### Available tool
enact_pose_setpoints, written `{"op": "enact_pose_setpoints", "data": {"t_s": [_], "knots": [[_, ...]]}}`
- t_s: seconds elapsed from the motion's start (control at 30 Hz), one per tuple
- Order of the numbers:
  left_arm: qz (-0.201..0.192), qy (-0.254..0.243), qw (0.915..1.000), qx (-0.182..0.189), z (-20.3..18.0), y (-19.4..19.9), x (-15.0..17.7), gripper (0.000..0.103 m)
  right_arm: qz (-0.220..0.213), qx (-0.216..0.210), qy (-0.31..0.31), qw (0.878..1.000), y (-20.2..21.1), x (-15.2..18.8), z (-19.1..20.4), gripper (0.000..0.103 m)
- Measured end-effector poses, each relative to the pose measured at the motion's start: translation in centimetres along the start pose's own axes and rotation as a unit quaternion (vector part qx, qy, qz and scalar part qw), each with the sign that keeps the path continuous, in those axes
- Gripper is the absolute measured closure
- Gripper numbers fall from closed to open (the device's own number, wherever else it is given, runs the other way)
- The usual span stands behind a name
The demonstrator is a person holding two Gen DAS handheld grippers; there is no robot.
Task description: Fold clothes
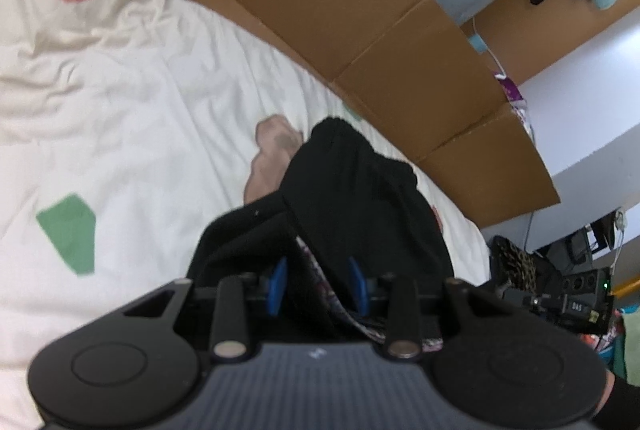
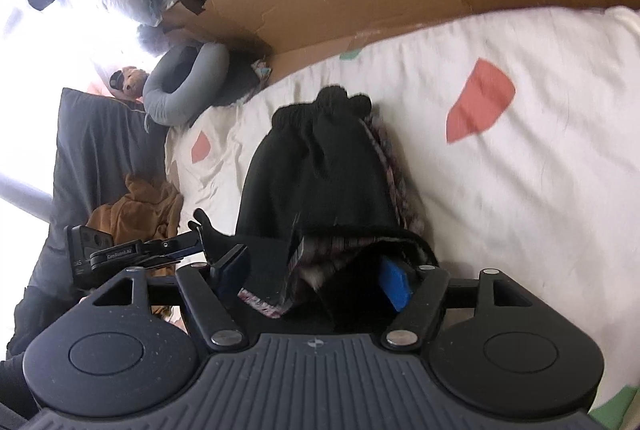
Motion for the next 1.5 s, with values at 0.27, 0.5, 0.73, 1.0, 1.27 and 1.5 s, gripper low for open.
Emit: {"op": "enact_pose_setpoints", "data": {"t_s": [0.27, 0.5, 0.73, 1.0, 1.27, 1.5], "knots": [[-0.023, -0.006, 0.9995, -0.021, 0.6, 0.1, -1.9, 0.067, -0.029, 0.021, 0.013, 0.999, 0.1, -2.1, -0.1, 0.028], [-0.04, -0.017, 0.998, -0.046, 1.3, 1.6, -2.2, 0.067, -0.048, 0.038, 0.032, 0.998, 1.6, -2.4, -0.1, 0.028], [-0.031, -0.016, 0.9953, -0.09, 3.4, 2.7, -1.0, 0.067, -0.054, 0.084, 0.064, 0.993, 2.2, -2.2, -0.9, 0.031], [0.009, -0.066, 0.9915, -0.112, 3.9, 1.2, -0.5, 0.067, -0.028, 0.109, 0.111, 0.987, 0.8, -1.8, -0.8, 0.039], [0.068, -0.144, 0.9818, -0.102, 3.2, -0.5, 0.8, 0.062, 0.021, 0.143, 0.174, 0.974, -1.0, -0.6, -0.9, 0.033], [0.085, -0.158, 0.9781, -0.105, 2.8, -1.9, 2.0, 0.05, 0.036, 0.156, 0.188, 0.969, -2.7, 0.6, -1.1, 0.03]]}}
Point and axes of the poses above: each gripper's, at about its wrist camera, not at the fingertips, and y roughly against the way its jaws point, z to its left, x to its underside, the point moved 4 cm from there along -y, roughly the way its jaws point, and after that the axes turned 11 degrees about -y, right-handed, at the moved point
